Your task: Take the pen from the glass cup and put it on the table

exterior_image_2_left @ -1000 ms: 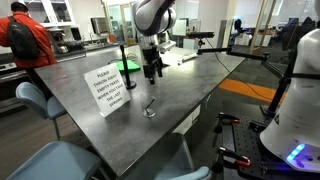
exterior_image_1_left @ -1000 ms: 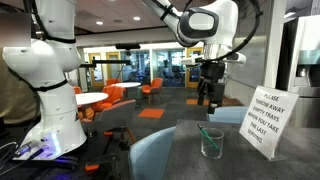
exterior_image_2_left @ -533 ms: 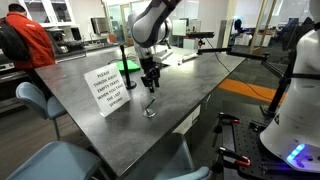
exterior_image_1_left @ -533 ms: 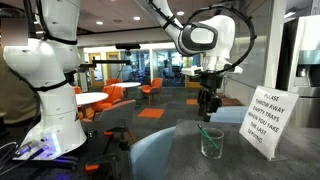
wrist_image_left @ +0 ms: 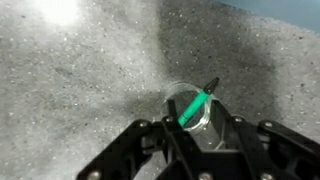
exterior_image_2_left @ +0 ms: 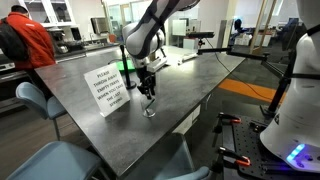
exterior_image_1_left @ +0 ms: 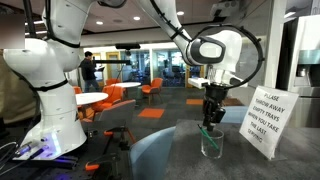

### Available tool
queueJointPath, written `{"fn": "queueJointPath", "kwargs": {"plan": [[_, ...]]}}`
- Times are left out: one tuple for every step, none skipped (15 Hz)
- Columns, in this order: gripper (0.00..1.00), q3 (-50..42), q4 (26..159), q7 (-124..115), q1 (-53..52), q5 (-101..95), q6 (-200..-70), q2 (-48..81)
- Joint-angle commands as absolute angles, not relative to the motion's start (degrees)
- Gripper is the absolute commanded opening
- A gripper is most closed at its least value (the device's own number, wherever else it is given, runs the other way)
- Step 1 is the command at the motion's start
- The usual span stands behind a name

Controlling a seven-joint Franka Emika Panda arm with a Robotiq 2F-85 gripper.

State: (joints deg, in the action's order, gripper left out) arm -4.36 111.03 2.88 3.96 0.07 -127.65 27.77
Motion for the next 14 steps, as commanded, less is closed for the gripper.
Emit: {"fn": "queueJointPath", "kwargs": {"plan": [[0.42, -3.5, 106.2, 1.4, 4.5, 1.4, -125.0, 31.8], [0.4, -3.4, 105.2, 1.3, 4.5, 1.7, -124.7, 32.9], [0.38, -3.4, 104.3, 1.1, 4.5, 1.9, -124.5, 33.9], [0.41, -3.3, 103.3, 1.0, 4.5, 2.1, -124.1, 34.9], [0.41, -3.3, 102.4, 0.8, 4.5, 2.2, -123.6, 35.7], [0.43, -3.4, 101.7, 0.4, 4.5, 2.3, -123.3, 36.4], [0.44, -3.4, 101.0, -0.2, 4.5, 2.4, -122.7, 37.1], [0.47, -3.4, 100.4, -0.2, 4.5, 2.4, -122.1, 37.6], [0.45, -3.5, 99.7, -0.5, 4.5, 2.4, -121.4, 38.2], [0.43, -3.5, 99.2, -0.9, 4.5, 2.4, -120.7, 38.7], [0.36, -3.5, 98.7, -1.2, 4.6, 2.5, -120.1, 39.0], [0.36, -3.6, 98.3, -1.6, 4.5, 2.5, -119.4, 39.3], [0.36, -3.7, 98.0, -2.2, 4.4, 2.5, -118.8, 39.6], [0.27, -3.7, 97.6, -2.6, 4.5, 2.6, -118.3, 40.0]]}}
